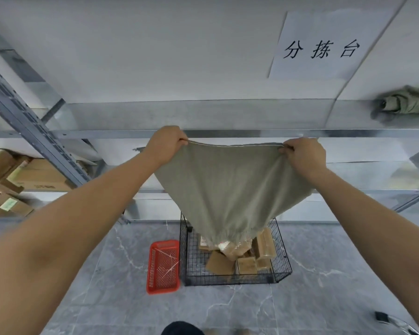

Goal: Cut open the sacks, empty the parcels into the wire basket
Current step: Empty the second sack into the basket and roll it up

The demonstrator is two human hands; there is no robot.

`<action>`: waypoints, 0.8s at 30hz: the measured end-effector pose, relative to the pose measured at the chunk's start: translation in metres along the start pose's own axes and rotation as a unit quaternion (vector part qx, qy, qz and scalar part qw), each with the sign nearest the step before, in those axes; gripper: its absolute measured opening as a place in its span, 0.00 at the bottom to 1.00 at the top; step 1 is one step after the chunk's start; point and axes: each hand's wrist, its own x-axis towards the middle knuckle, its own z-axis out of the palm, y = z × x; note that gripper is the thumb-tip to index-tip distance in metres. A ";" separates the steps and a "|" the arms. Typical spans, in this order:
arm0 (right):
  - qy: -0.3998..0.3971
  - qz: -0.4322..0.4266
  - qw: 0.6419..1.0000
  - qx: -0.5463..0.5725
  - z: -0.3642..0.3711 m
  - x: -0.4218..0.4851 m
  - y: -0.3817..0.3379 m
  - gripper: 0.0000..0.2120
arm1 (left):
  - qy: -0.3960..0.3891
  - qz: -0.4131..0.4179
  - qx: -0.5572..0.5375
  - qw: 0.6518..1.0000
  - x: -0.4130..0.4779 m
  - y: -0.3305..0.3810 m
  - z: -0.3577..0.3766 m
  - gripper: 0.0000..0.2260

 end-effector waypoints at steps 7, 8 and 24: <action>-0.015 -0.029 0.999 -0.037 -0.019 0.006 -0.018 0.13 | 0.005 -0.016 0.015 1.000 -0.004 0.001 -0.007 0.11; 0.016 -0.028 0.999 -0.015 -0.025 0.011 -0.021 0.13 | 0.027 -0.022 0.012 0.999 0.001 -0.001 -0.013 0.11; 0.049 -0.081 0.995 -0.014 -0.064 0.018 -0.039 0.12 | 0.005 0.021 0.105 0.994 0.012 0.005 -0.074 0.10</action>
